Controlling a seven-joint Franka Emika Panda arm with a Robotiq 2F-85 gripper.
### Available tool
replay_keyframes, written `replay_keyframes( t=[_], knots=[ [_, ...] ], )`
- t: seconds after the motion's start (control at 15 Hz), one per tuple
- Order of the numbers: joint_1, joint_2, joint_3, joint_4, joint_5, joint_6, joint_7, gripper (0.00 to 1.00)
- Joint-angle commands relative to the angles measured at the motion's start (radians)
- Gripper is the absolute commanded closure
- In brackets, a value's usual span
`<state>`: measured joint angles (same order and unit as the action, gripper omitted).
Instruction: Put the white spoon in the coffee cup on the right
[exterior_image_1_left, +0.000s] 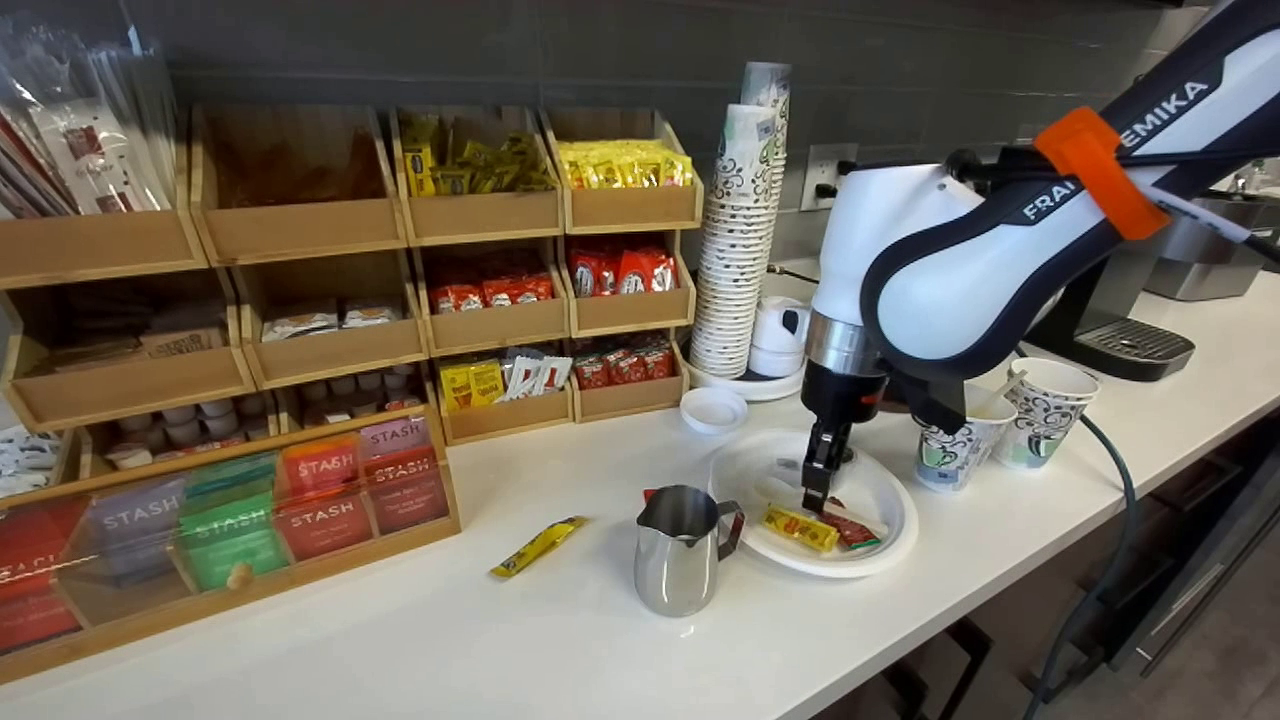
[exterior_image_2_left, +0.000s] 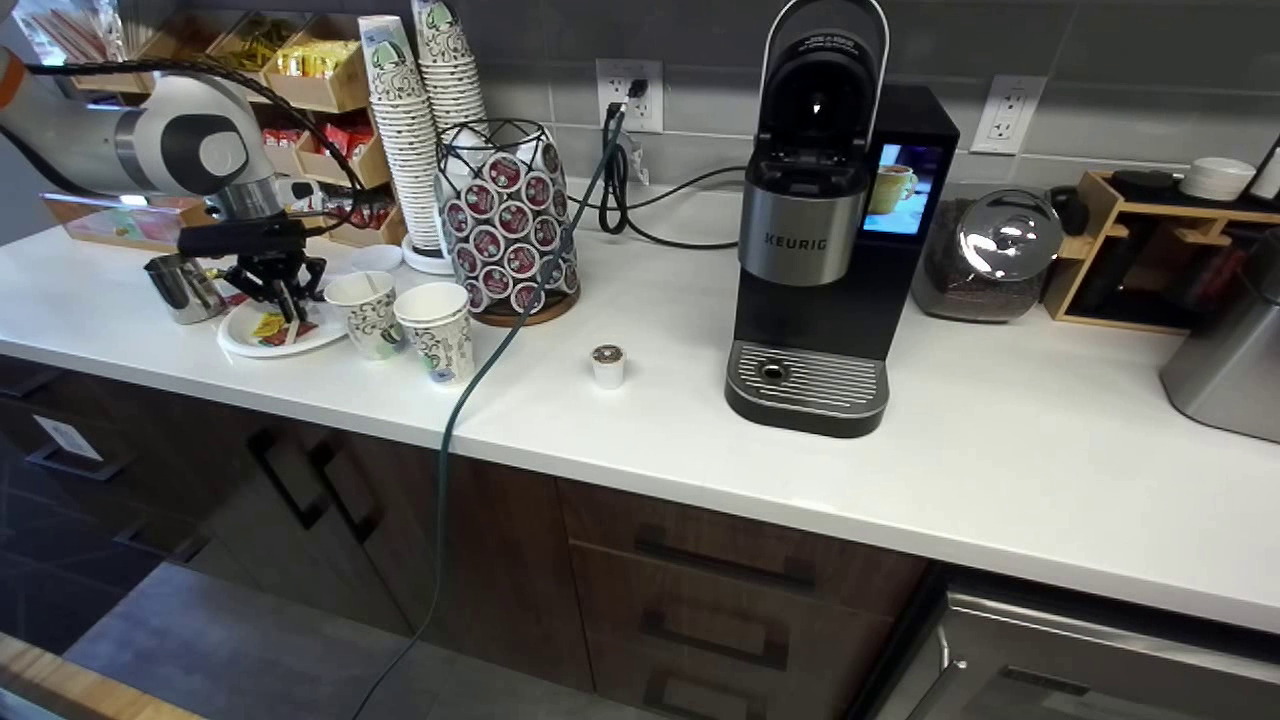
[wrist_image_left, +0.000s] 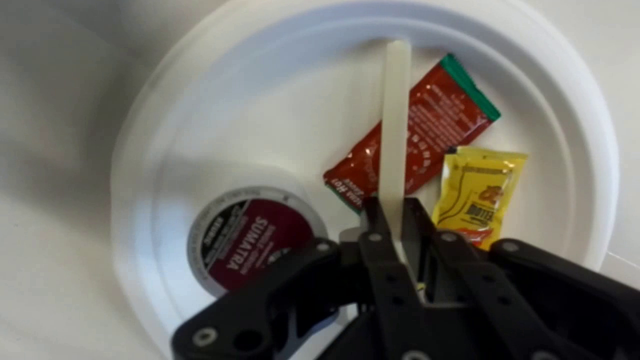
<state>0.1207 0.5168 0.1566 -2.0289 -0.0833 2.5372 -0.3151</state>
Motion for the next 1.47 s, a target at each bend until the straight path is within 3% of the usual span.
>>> replay_keyframes(
  t=[0.0,0.33,0.53,0.67,0.93,1.13,1.4],
  knots=[
    [0.009,-0.01,-0.005,-0.001,-0.029,-0.017,0.024,0.96],
    [-0.072,-0.16,0.076,-0.161,0.071,0.119,-0.072,0.96],
    [-0.194,-0.266,0.2,-0.325,0.244,0.341,-0.263,0.96],
    [-0.316,-0.322,0.339,-0.431,0.422,0.504,-0.41,0.96],
    [-0.535,-0.304,0.648,-0.467,0.75,0.746,-0.516,0.96],
    [-0.753,-0.303,0.877,-0.51,0.801,0.878,-0.419,0.96],
    [-1.005,-0.297,1.038,-0.588,0.776,0.992,-0.268,0.96]
  ],
)
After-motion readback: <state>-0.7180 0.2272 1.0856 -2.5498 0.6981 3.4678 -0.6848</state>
